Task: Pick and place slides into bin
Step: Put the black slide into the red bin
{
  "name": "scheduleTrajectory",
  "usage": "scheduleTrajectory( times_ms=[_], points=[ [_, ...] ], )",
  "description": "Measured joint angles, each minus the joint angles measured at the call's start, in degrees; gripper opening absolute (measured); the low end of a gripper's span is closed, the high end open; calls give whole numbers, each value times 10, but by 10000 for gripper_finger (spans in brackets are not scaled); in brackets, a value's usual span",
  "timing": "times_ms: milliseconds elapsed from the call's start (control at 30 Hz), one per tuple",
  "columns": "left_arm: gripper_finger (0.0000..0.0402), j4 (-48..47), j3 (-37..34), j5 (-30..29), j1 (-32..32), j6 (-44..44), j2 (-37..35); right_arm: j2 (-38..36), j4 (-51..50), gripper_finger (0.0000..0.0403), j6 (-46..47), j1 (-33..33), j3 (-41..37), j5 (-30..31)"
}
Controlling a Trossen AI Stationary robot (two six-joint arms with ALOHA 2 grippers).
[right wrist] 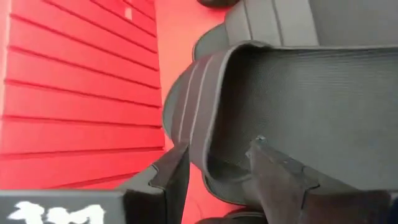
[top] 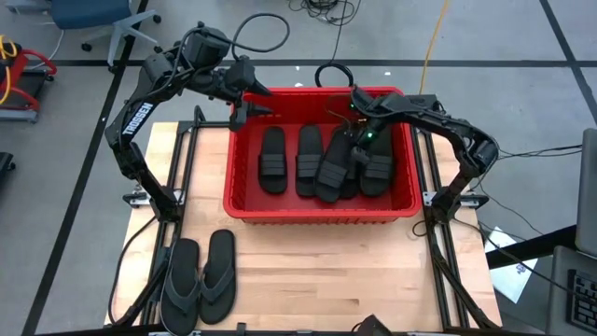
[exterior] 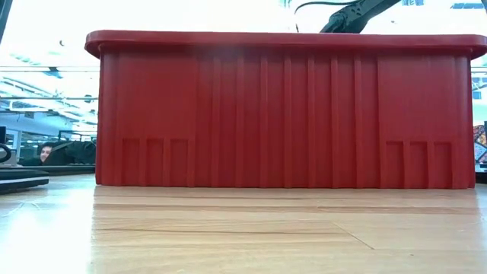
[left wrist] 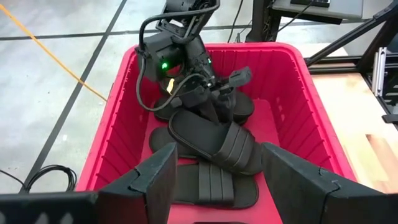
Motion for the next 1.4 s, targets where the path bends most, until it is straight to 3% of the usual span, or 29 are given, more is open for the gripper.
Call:
scheduleTrajectory(
  times_ms=[233,733,1233,1333,1400],
  points=[
    [228,-9,0,0,0,3,0,1,11,158,13,17,0,26],
    [228,-9,0,0,0,6,0,1,31,158,35,45,-1,23],
    [228,-9,0,0,0,8,0,1,86,156,72,72,-68,30],
    [228,-9,0,-2,0,8,0,1,99,137,56,76,-70,21],
    [228,-9,0,-6,0,8,0,1,100,103,49,75,-70,11]
  ],
)
